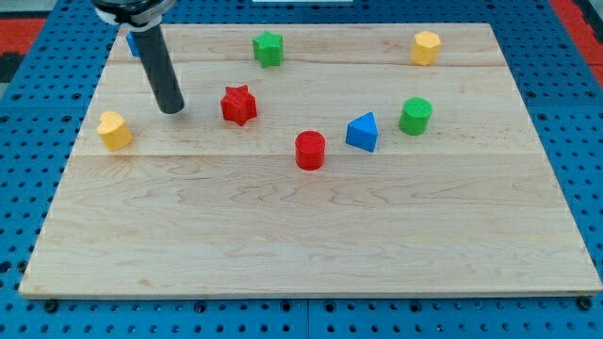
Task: Push the red star closely to the triangle
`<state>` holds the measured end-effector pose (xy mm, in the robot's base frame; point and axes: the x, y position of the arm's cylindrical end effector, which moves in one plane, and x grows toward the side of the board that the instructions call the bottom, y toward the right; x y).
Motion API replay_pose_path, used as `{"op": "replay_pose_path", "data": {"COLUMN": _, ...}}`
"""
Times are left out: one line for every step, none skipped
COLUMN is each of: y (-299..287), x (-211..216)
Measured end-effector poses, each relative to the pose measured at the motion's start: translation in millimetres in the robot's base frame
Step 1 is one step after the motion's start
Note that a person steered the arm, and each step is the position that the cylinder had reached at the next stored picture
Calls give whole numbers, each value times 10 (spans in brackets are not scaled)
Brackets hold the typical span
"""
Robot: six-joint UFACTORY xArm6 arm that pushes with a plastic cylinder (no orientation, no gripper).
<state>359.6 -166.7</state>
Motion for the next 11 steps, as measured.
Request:
{"op": "replay_pose_path", "data": {"y": 444, "x": -43}}
{"op": "replay_pose_path", "data": {"y": 948, "x": 29}}
{"op": "replay_pose_path", "data": {"y": 1190, "x": 28}}
{"op": "replay_pose_path", "data": {"y": 1433, "x": 28}}
{"op": "replay_pose_path", "data": {"y": 1532, "x": 28}}
{"op": "replay_pose_path", "data": {"y": 1533, "x": 28}}
{"op": "replay_pose_path", "data": {"y": 1533, "x": 28}}
{"op": "replay_pose_path", "data": {"y": 1533, "x": 7}}
{"op": "replay_pose_path", "data": {"y": 1669, "x": -28}}
{"op": "replay_pose_path", "data": {"y": 1813, "x": -28}}
{"op": "replay_pose_path", "data": {"y": 1876, "x": -28}}
